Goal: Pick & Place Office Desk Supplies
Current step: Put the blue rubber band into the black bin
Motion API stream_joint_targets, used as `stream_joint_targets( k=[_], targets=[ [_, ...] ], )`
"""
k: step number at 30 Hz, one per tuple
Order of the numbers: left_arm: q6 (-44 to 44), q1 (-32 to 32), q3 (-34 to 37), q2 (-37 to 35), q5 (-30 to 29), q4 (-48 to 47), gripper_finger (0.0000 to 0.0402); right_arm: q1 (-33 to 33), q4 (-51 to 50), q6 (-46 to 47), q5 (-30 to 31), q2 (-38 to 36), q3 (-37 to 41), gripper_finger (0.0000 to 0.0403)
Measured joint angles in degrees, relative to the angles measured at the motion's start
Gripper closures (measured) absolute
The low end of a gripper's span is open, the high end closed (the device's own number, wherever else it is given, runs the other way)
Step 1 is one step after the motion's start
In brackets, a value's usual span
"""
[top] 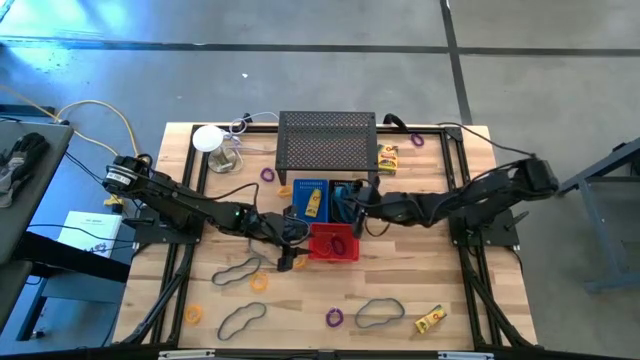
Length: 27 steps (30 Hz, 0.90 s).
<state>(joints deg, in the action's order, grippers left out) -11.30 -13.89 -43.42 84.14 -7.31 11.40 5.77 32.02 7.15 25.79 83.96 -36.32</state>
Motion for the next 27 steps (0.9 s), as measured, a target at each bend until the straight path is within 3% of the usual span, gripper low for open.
stream_joint_targets(
  k=[9, 17, 23, 27],
  targets=[
    [0.2, 0.0, 0.0, 0.0, 0.0, 0.0, 0.0186, -1.8, -0.2, 4.8, 1.2, 6.6, 0.0, 0.0401],
    [-0.1, 0.0, 0.0, 0.0, 0.0, 0.0, 0.0186, -1.8, -8.1, 14.1, 1.0, 7.7, 0.0, 0.0401],
    [-0.1, 0.0, 0.0, 0.0, 0.0, 0.0, 0.0186, -4.7, -12.5, 22.4, -8.0, 7.7, 0.0, 0.0401],
    [-0.1, 0.0, 0.0, 0.0, 0.0, 0.0, 0.0186, -5.9, -13.8, 23.1, -9.3, 7.7, 0.0, 0.0401]
  ],
)
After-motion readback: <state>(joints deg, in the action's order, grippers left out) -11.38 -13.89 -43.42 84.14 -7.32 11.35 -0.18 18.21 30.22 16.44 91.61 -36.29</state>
